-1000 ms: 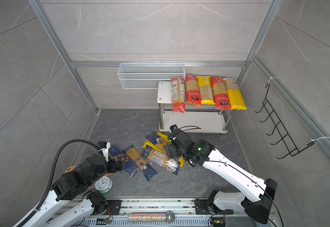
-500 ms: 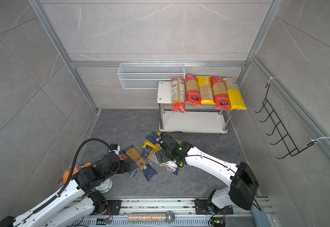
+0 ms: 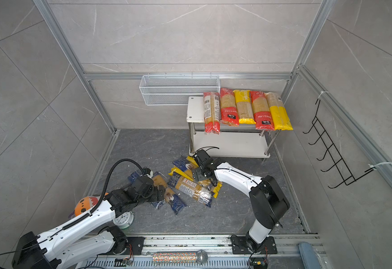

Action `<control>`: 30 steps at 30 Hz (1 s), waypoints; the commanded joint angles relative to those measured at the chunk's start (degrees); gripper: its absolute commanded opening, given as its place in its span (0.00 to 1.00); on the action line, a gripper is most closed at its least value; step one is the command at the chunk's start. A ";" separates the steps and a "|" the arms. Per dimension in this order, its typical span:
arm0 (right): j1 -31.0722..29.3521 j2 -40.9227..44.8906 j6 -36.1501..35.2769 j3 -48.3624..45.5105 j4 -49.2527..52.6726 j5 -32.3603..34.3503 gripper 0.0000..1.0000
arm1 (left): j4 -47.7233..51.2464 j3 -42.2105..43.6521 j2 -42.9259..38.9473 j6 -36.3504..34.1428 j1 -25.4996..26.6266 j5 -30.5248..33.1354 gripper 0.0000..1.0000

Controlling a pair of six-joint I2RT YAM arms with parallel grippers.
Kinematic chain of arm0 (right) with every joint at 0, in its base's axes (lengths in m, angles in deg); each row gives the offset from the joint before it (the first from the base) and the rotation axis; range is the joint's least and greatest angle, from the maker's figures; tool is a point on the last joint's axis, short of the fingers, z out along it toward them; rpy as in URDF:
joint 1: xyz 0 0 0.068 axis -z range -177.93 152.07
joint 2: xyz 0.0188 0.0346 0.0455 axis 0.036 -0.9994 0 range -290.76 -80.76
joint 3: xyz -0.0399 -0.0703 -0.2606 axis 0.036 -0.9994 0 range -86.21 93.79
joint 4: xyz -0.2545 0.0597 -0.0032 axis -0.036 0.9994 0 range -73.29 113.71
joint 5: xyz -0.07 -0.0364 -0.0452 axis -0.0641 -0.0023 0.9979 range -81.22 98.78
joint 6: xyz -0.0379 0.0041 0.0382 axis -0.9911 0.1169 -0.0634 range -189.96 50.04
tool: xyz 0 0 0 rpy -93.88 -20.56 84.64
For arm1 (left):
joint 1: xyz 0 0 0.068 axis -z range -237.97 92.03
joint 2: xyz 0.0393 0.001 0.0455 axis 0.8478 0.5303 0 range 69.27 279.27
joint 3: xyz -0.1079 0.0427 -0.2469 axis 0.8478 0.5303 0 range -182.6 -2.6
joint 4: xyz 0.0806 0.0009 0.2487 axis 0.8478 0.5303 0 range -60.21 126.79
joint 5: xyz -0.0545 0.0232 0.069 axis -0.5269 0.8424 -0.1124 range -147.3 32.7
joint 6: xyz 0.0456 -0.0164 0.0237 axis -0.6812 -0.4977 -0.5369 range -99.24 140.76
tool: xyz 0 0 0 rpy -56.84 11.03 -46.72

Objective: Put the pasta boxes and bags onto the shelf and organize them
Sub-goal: 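Lower the right gripper onto the blue-and-yellow ankara bag and close it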

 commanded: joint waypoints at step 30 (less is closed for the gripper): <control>0.00 -9.41 -3.34 3.98 -0.57 -13.77 0.14 | -2.01 0.03 -5.89 -3.28 -7.30 -5.53 1.00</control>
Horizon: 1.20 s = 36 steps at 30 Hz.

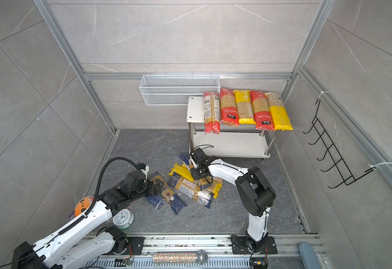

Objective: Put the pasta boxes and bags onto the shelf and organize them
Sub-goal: 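Lower the right gripper onto the blue-and-yellow ankara bag and close it, then lift the ankara bag upright with the right gripper toward the shelf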

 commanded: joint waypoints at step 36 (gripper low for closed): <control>-16.90 16.71 3.45 39.87 20.86 15.72 0.00 | 18.03 -5.68 -24.04 1.52 -0.38 4.78 1.00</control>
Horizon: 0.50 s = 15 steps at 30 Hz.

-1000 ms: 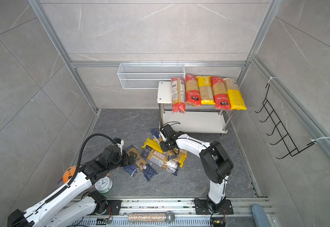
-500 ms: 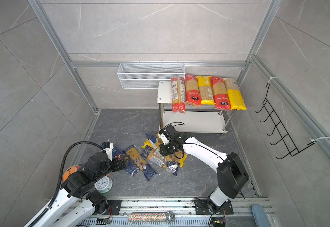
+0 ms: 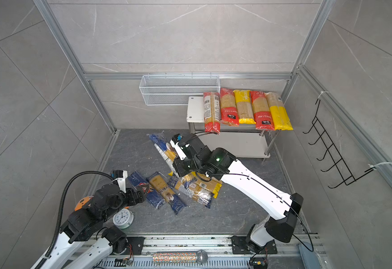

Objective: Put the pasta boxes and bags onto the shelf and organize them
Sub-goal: 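Lift the ankara bag upright with the right gripper toward the shelf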

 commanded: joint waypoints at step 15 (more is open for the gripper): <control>1.47 -38.23 -14.22 62.79 1.29 49.40 0.00 | 1.96 -4.30 1.97 -1.29 -0.21 2.53 1.00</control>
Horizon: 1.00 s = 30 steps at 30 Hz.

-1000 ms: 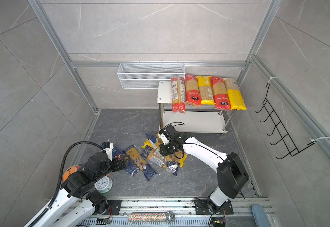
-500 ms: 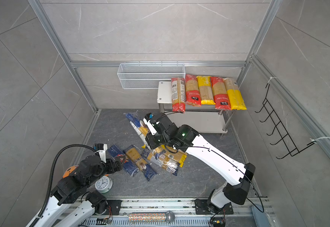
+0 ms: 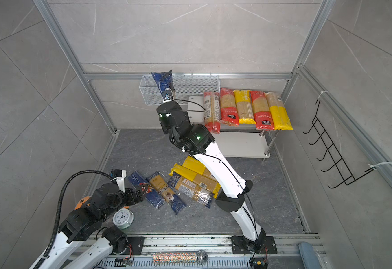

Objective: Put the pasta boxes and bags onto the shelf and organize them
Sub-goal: 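Lift the ankara bag upright with the right gripper toward the shelf, then lower the ankara bag upright at the end of the shelf row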

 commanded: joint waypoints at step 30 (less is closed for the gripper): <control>12.54 0.20 3.98 -3.95 -1.41 11.66 0.41 | -1.38 -4.40 5.09 -3.88 -0.27 2.70 1.00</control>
